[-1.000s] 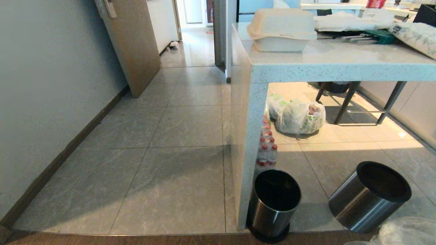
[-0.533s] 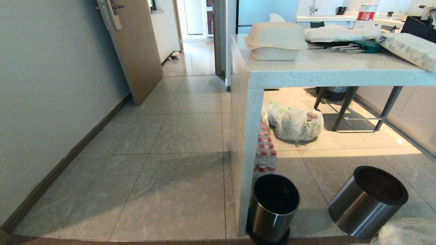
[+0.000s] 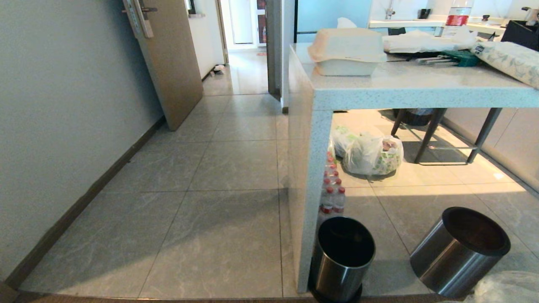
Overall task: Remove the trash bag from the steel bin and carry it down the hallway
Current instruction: Put the trash bag at the door
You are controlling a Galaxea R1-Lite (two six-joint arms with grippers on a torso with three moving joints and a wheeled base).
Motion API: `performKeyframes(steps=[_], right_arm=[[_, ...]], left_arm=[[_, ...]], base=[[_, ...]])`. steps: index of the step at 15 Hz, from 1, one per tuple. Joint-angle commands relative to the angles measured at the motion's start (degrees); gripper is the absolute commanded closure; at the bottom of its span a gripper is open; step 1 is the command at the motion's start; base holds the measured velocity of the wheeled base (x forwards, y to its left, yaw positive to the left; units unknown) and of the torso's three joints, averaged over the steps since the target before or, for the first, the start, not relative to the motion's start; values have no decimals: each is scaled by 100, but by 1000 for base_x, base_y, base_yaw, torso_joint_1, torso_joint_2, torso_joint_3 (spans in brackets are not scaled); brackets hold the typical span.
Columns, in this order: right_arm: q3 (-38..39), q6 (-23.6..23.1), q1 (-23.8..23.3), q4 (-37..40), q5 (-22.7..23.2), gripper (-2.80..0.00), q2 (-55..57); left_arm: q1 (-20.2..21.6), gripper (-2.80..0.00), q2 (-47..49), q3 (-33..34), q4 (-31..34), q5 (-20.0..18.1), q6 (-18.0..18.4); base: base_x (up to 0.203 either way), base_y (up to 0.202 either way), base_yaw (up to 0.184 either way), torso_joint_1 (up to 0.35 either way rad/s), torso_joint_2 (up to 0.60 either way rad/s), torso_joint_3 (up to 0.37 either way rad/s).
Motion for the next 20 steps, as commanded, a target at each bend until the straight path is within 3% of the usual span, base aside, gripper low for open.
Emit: performKeyframes(steps=[1,20], right_arm=[[9,2,2,0,0,0,1],[9,2,2,0,0,0,1]], left_arm=[[4,0,7,20,0,0,-2],[-3,0,7,20,-9,0,6]], base=[[-1,186,0,7,-6,7],[0,193,1,1,2,2]])
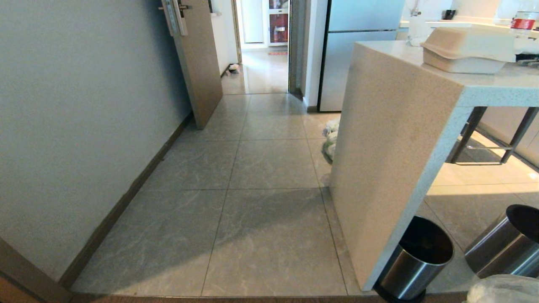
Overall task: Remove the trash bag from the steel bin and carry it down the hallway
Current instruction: Put the trash bag at the door
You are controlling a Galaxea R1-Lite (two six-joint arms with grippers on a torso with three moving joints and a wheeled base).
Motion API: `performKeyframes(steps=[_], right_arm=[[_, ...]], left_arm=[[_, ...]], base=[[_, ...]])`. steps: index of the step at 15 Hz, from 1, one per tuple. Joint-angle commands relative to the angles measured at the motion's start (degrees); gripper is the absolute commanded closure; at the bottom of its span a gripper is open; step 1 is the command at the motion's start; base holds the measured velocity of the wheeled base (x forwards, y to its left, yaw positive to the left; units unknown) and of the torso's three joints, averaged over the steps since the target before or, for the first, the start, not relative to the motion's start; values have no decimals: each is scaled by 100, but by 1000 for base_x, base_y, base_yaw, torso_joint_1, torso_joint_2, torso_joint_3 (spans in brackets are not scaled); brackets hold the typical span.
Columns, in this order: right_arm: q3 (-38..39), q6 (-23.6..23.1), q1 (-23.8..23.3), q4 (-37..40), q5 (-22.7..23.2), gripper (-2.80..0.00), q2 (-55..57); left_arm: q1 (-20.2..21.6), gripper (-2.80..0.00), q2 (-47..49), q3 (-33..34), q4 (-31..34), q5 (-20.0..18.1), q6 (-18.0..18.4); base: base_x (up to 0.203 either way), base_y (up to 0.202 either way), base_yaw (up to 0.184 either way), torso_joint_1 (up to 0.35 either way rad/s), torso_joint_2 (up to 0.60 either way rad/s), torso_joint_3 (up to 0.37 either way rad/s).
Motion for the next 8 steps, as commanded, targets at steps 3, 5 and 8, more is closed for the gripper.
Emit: performKeyframes(steps=[3,5,8], right_arm=[[9,2,0,-2,0,0,-1],[9,-5,0,-2,0,0,-1],[9,2,0,-2,0,0,-1]], left_arm=[[4,0,7,18,-2,0,8],[4,0,7,18,-2,0,-1],[4,0,7,16,-2,0,-2]], base=[[0,190,2,2,5,2],[0,190,0,1,3,4],[0,146,-2,3,-2,2]])
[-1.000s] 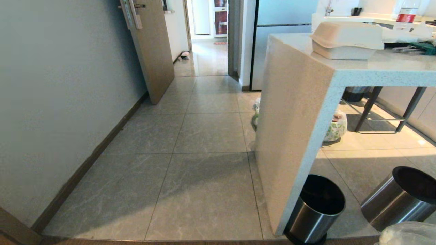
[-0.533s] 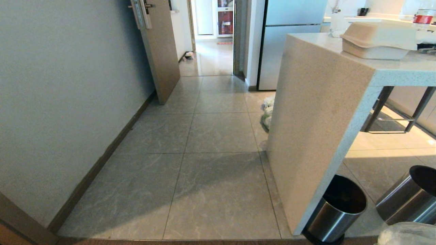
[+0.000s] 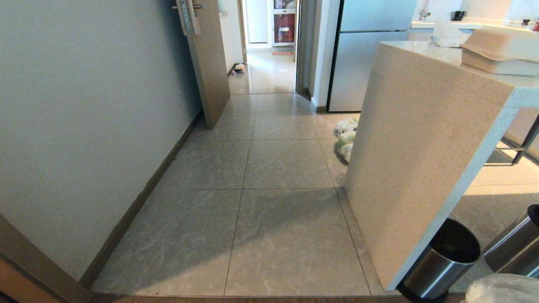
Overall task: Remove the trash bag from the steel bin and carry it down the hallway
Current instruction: Put the trash bag at the door
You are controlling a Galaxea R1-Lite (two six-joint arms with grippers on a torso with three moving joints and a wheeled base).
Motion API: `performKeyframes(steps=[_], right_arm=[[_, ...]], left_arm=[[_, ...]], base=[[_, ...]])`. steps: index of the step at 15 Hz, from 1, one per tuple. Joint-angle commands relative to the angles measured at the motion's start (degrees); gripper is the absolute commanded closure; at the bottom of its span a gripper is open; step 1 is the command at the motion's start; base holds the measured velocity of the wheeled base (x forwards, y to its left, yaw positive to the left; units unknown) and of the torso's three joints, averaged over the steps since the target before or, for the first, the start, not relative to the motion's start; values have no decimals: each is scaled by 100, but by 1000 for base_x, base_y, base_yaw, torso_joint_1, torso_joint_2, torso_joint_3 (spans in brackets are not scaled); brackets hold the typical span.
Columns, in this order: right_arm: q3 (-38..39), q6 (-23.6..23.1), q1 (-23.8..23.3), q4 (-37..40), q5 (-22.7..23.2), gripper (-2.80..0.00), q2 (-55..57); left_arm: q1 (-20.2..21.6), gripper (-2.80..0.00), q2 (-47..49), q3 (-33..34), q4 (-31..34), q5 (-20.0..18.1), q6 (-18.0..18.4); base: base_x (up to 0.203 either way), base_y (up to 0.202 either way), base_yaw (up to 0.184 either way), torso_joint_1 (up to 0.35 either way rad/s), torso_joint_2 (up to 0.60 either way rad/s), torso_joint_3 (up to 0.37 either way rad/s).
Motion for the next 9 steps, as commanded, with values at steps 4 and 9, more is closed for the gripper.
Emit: performKeyframes(steps=[4,9], right_arm=[[9,0,3,-2,0,0,-1],[9,0,3,-2,0,0,-1]], left_arm=[[4,0,7,16,-2,0,-14],[4,0,7,10,-2,0,3]], base=[[0,0,0,0,0,0],[140,0,0,4,0,1]])
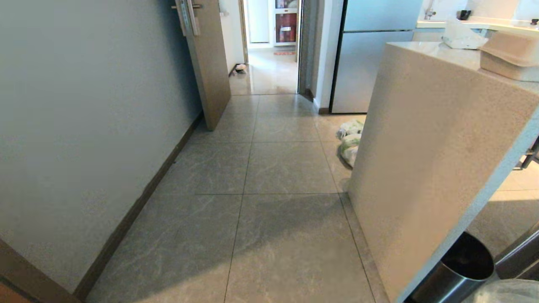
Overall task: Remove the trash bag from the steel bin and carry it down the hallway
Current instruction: Put the trash bag at the door
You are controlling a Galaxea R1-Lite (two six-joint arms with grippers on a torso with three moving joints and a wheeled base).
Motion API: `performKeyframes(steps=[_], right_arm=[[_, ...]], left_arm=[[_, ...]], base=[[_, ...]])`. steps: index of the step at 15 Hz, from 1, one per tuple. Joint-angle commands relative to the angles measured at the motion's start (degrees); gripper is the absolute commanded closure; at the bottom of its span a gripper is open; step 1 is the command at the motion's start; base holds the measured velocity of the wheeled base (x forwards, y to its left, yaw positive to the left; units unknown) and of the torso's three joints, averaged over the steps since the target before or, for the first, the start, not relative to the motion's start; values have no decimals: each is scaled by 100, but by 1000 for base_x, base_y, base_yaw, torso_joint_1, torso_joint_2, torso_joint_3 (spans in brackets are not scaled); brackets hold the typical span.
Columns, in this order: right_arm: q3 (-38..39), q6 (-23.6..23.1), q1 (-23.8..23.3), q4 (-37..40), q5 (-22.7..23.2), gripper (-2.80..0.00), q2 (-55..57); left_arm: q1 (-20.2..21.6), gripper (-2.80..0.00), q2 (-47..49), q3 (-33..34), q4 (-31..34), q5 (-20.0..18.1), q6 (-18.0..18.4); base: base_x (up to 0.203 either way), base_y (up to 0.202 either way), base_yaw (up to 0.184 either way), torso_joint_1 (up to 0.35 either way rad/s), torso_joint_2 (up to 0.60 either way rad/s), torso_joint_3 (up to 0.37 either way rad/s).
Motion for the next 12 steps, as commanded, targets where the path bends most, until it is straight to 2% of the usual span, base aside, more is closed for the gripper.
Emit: performKeyframes(steps=[1,12], right_arm=[[9,2,0,-4,0,0,-1],[9,2,0,-4,0,0,-1]], left_arm=[[2,0,7,18,-1,0,-1],[2,0,7,18,-1,0,-10]], base=[[190,0,2,5,3,2],[190,0,2,0,2,3]])
